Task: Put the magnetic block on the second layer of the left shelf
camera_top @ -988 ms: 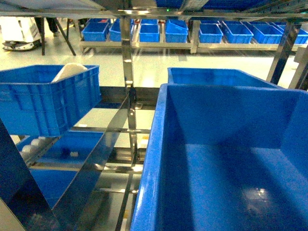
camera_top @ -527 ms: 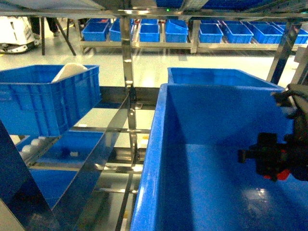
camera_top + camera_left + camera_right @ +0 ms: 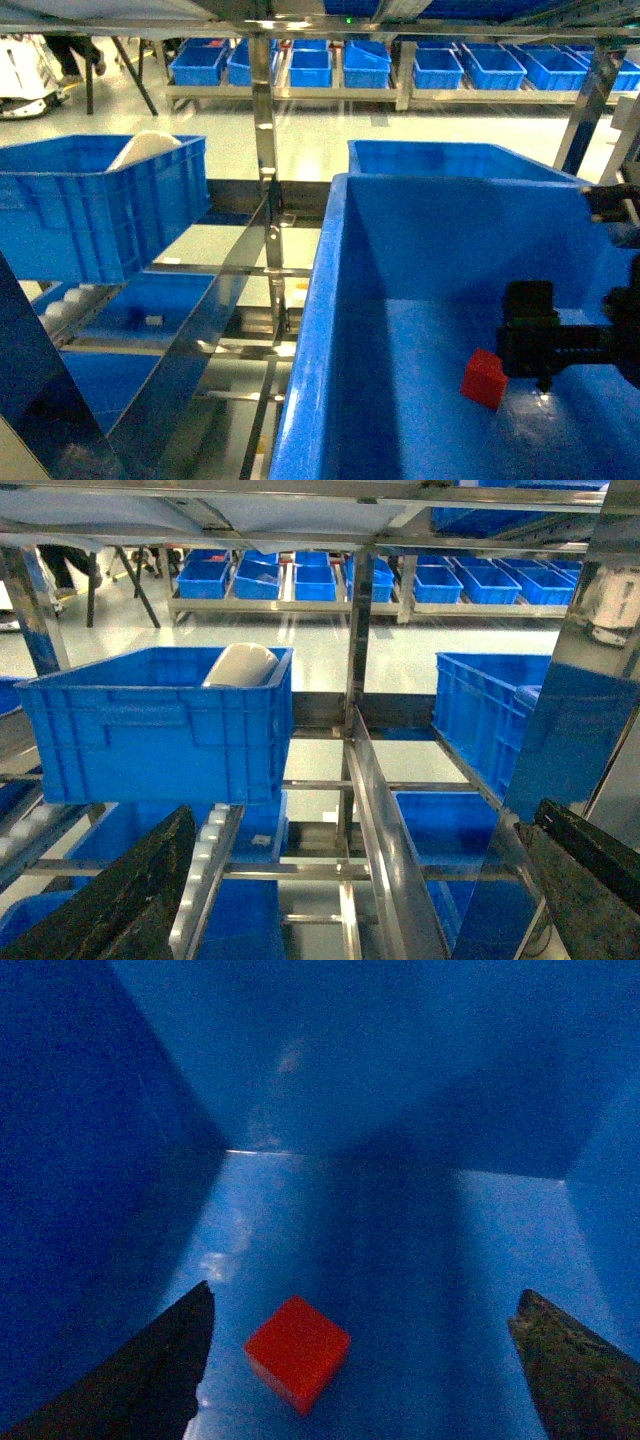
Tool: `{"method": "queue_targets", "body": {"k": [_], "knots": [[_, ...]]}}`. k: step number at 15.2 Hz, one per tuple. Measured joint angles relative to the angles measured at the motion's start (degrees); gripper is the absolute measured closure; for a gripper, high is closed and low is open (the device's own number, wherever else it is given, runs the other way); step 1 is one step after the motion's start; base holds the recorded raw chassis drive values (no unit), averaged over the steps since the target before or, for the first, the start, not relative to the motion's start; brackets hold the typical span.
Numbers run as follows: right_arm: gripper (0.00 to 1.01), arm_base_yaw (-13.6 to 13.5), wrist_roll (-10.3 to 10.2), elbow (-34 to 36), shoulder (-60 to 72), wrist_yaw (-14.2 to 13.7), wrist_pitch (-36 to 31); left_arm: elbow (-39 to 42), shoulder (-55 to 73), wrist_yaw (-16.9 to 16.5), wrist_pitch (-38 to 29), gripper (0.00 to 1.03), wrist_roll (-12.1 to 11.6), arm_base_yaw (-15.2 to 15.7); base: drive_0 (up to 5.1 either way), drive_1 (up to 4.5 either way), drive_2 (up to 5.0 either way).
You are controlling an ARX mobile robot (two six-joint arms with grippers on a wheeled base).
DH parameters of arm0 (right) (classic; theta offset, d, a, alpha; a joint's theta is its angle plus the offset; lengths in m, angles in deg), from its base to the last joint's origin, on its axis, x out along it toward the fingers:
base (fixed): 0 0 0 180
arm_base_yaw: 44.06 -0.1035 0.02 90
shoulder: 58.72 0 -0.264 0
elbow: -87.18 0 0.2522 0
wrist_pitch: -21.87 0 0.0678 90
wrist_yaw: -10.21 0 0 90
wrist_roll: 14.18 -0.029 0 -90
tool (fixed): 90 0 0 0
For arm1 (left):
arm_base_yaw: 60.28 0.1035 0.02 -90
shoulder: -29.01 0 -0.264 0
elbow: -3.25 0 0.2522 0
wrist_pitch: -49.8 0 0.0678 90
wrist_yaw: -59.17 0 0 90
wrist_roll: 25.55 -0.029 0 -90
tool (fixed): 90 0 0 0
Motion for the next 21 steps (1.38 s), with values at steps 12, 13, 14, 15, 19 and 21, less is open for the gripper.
{"method": "queue_targets", "body": {"k": [12,13,14,15,19,21], "knots": [[0.03,0.17,8.76,12.61,-26.16,-4.26,4.11,0.0,0.0,0.0,0.0,0.05,0.0,0.0,0.0,0.0,0.0],[0.03,0.22,10.16,12.59,-32.44,-5.01,7.8,0.0,0.0,0.0,0.0,0.05,0.0,0.0,0.0,0.0,0.0],[0.03,0.37,11.13,12.59,-37.16,-5.51,11.17,0.0,0.0,0.0,0.0,0.05,0.0,0.0,0.0,0.0,0.0],[0.03,0.83,11.56,12.59,-41.7,-5.92,15.45,0.0,0.0,0.0,0.0,0.05,0.0,0.0,0.0,0.0,0.0],[0.03,5.51,6.67,12.59,-55.89,-1.05,33.48,0.0,0.02,0.0,0.0,0.05,0.0,0.0,0.0,0.0,0.0],[0.19,6.69,6.54,18.58,-55.91,0.24,15.12,0.0,0.0,0.02,-0.09,0.05,0.0,0.0,0.0,0.0,0.0]]}}
